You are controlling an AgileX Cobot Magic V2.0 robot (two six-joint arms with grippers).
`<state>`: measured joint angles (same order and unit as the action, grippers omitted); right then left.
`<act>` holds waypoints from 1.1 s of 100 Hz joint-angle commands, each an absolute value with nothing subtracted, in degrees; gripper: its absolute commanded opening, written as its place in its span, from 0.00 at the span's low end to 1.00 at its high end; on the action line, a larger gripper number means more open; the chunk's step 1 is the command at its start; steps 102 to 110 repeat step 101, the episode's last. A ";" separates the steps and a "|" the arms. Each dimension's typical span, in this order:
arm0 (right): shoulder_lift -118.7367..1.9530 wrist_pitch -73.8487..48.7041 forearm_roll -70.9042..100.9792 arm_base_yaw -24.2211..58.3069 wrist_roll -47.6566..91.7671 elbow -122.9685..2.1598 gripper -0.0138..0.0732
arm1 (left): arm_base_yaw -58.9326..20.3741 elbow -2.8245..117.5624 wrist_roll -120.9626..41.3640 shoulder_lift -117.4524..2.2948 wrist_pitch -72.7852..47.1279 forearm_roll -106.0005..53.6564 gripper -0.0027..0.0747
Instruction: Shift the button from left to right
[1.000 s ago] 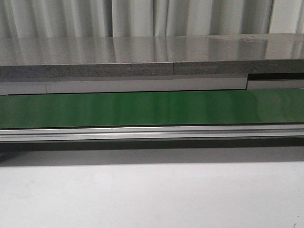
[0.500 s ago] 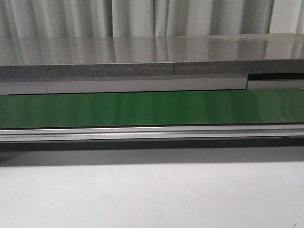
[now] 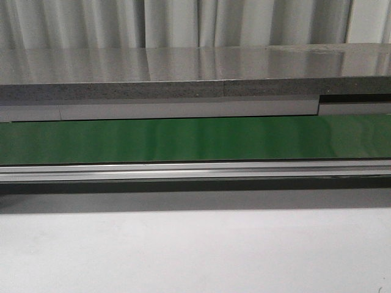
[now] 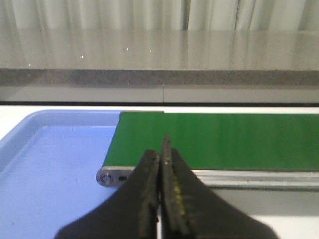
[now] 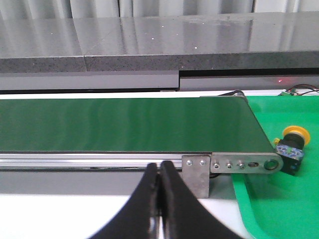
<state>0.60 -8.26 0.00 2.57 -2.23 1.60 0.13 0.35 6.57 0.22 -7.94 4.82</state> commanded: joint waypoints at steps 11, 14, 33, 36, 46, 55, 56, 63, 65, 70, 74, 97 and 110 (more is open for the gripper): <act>1.81 -3.56 -0.51 2.57 -1.97 0.75 0.08 | -0.19 -3.04 7.04 2.12 1.07 4.68 0.01; 1.81 -3.56 -0.51 2.57 -1.97 0.75 0.08 | -0.19 -3.04 7.04 2.12 1.07 4.68 0.01; 1.81 -3.56 -0.51 2.57 -1.97 0.75 0.08 | -0.19 -3.04 7.04 2.12 1.07 3.26 0.01; 1.81 -3.56 -0.51 2.57 -1.97 0.75 0.08 | -0.19 -3.04 7.04 2.12 1.07 3.26 0.01; 1.81 -3.56 -0.51 2.57 -1.97 0.75 0.08 | -0.19 -3.04 7.04 2.12 1.07 3.26 0.01; 1.81 -3.56 -0.51 2.57 -1.97 0.75 0.08 | -0.19 -3.04 7.04 2.12 1.07 3.26 0.01; 1.81 -3.56 -0.51 2.57 -1.97 0.75 0.08 | -0.19 -3.04 7.04 2.12 1.07 3.26 0.01; 1.81 -3.56 -0.51 2.57 -1.97 0.75 0.08 | -0.19 -3.04 7.04 2.12 1.07 3.26 0.01; 1.81 -3.56 -0.51 2.57 -1.97 0.75 0.08 | -0.19 -3.04 7.04 2.12 1.07 3.26 0.01; 1.81 -3.56 -0.51 2.57 -1.97 0.75 0.08 | -0.19 -3.04 7.04 2.12 1.07 3.26 0.01; 1.81 -3.56 -0.51 2.57 -1.97 0.75 0.08 | -0.19 -3.04 7.04 2.12 1.07 3.26 0.01; 1.81 -3.56 -0.51 2.57 -1.97 0.75 0.08 | -0.19 -3.04 7.04 2.12 1.07 3.26 0.01; 1.81 -3.56 -0.51 2.57 -1.97 0.75 0.08 | -0.19 -3.04 7.04 2.12 1.07 3.26 0.01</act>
